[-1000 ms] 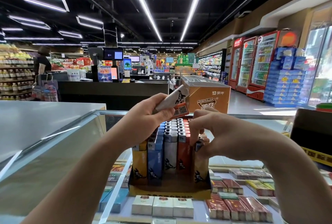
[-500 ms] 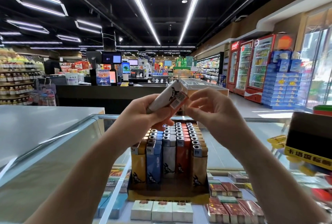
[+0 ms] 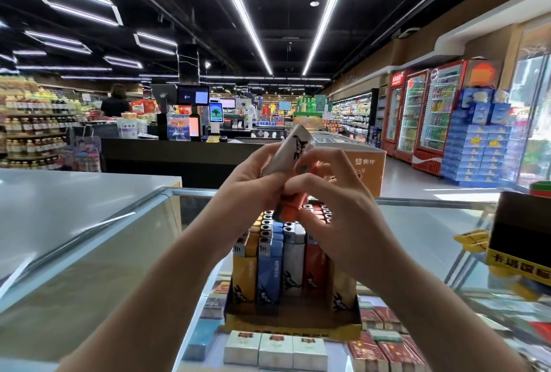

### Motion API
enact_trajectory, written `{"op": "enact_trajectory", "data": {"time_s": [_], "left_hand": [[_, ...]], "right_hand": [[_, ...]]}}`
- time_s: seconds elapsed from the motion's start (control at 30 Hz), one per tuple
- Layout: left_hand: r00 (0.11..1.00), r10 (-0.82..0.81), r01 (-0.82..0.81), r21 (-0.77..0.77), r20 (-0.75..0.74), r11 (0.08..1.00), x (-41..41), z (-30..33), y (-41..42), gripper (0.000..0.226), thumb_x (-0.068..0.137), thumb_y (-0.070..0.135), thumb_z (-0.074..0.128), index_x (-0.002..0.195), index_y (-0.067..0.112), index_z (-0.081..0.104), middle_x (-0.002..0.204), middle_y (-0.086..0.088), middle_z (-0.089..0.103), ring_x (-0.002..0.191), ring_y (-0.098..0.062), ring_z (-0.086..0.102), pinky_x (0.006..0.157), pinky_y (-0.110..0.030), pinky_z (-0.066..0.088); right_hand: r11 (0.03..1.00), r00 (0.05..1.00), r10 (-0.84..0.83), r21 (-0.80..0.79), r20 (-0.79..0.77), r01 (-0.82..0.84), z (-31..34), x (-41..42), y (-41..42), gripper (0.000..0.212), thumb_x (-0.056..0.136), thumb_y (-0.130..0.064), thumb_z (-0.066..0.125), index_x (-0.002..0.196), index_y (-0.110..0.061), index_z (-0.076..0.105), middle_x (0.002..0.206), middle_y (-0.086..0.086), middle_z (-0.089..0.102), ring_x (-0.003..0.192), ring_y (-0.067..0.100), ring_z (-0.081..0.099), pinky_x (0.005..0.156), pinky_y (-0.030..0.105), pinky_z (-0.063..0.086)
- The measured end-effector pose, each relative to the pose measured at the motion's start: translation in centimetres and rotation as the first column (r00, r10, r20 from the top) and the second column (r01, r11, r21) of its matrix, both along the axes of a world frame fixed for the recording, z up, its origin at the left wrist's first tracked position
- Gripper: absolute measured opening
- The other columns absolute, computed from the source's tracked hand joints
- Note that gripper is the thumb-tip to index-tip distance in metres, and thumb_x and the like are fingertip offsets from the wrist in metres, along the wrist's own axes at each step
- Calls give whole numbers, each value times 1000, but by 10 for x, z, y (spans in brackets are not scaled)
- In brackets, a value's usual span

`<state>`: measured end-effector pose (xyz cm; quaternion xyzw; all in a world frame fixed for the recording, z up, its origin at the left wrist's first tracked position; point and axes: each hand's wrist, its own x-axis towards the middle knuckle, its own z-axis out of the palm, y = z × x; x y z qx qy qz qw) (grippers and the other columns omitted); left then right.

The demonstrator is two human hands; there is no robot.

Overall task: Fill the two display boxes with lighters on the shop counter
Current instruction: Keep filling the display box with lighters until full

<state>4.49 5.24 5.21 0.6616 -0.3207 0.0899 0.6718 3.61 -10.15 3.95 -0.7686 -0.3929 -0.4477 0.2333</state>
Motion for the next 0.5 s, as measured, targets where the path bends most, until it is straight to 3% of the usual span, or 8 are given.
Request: {"op": "enact_trajectory", "data": {"time_s": [0.1, 0.17, 0.23, 0.3, 0.37, 0.5], "left_hand": [[1000, 8, -9, 61, 7, 998, 1, 0, -2, 25, 90, 9, 50, 111, 20, 55, 79, 11, 68, 66, -2, 64, 55, -12, 48], [998, 46, -48, 85, 30, 995, 2, 1, -2, 23, 90, 6, 49, 109, 18, 53, 92, -1, 66, 71, -3, 65, 62, -11, 49], [995, 83, -87, 75, 54, 993, 4, 1, -1, 20, 91, 7, 48, 106, 19, 52, 95, -11, 64, 76, -10, 68, 70, -14, 50], [988, 139, -147, 109, 70, 983, 7, 1, 3, 18, 92, 11, 47, 105, 24, 51, 87, -10, 69, 80, -18, 68, 75, -21, 47], [984, 171, -177, 170, 49, 969, 11, -1, 7, 19, 92, 14, 48, 107, 25, 50, 82, -8, 71, 83, -26, 66, 70, -20, 46], [986, 168, -156, 347, -3, 925, 17, -5, 9, 23, 92, 16, 50, 111, 29, 50, 82, 1, 73, 92, -47, 55, 56, -5, 40]], "right_hand": [[1000, 999, 5, -7, 32, -5, 2, 0, 1, 20, 72, -5, 76, 90, -7, 68, 103, 8, 60, 90, 21, 61, 73, 36, 56], [997, 999, 29, 65, 27, -31, 5, 1, -2, 16, 74, -7, 75, 87, -5, 65, 91, 0, 63, 81, 9, 60, 73, 22, 52], [965, 994, 93, 252, -65, -74, 10, -1, -8, 16, 76, -7, 72, 87, -11, 62, 83, -9, 63, 71, 0, 59, 68, 11, 48], [862, 938, 287, 479, -192, -166, 16, -3, -16, 22, 76, -6, 68, 89, -20, 58, 77, -10, 66, 70, 5, 64, 63, 12, 50], [775, 852, 453, 588, -262, -232, 23, -7, -22, 27, 72, -9, 67, 90, -26, 56, 75, -6, 68, 70, 10, 66, 59, 14, 51], [838, 758, 480, 487, -442, -246, 26, -11, -22, 28, 72, 1, 68, 81, -24, 62, 78, 2, 69, 70, 29, 66, 58, 28, 58]]}}
